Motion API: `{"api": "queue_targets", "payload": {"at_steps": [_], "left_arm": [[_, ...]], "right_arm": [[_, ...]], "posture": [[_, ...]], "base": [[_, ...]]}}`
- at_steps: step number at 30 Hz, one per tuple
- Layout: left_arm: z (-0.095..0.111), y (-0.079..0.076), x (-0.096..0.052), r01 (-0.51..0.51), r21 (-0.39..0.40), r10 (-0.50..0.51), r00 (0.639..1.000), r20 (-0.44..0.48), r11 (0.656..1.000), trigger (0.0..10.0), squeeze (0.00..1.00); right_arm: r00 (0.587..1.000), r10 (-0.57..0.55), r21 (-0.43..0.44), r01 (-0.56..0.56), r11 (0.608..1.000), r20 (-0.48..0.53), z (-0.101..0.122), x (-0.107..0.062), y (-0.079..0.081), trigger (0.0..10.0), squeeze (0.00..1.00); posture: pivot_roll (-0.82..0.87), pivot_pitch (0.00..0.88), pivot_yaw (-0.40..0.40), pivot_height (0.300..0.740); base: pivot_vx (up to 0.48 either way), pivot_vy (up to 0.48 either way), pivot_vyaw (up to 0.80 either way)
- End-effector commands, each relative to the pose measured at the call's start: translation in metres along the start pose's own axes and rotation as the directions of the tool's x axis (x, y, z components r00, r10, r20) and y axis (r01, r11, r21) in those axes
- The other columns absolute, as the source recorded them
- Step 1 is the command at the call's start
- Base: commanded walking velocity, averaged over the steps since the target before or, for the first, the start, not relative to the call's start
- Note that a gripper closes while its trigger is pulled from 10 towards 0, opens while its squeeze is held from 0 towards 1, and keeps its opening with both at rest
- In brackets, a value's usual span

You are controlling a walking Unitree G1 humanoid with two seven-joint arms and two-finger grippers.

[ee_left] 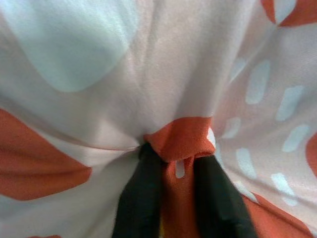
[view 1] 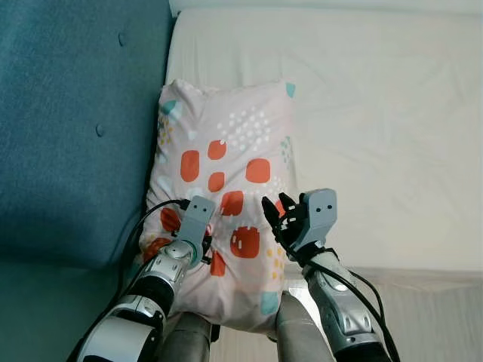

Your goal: Clean up the room

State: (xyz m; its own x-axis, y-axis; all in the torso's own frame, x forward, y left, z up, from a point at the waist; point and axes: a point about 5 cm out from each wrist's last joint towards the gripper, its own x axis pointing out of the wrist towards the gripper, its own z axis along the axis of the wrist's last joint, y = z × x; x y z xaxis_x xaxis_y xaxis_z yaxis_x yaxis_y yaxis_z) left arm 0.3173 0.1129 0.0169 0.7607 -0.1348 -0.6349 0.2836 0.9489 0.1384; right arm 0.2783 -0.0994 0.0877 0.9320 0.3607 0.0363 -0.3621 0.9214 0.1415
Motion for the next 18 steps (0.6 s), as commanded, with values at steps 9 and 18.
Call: {"api": "queue_targets", "payload": {"at_steps": [9, 18], "left_arm": [[-0.002, 0.008, -0.007, 0.013, -0.03, -0.012, 0.999, 0.04, 0.999, 0.0, 0.0], [0.04, 0.006, -0.029, 0.014, -0.089, 0.011, 0.96, 0.28, 0.996, 0.0, 0.0]], "right_arm": [[0.999, -0.023, -0.002, 0.023, 1.0, -0.033, -0.006, 0.001, -0.007, 10.0, 0.0], [0.999, -0.028, -0.008, 0.028, 1.0, -0.016, -0.003, 0.007, -0.008, 10.0, 0.0]], "posture": [[-0.05, 0.302, 0.072, 0.74], [-0.05, 0.26, 0.069, 0.74]], "base": [[0.0, 0.0, 0.0], [0.0, 0.0, 0.0]]}}
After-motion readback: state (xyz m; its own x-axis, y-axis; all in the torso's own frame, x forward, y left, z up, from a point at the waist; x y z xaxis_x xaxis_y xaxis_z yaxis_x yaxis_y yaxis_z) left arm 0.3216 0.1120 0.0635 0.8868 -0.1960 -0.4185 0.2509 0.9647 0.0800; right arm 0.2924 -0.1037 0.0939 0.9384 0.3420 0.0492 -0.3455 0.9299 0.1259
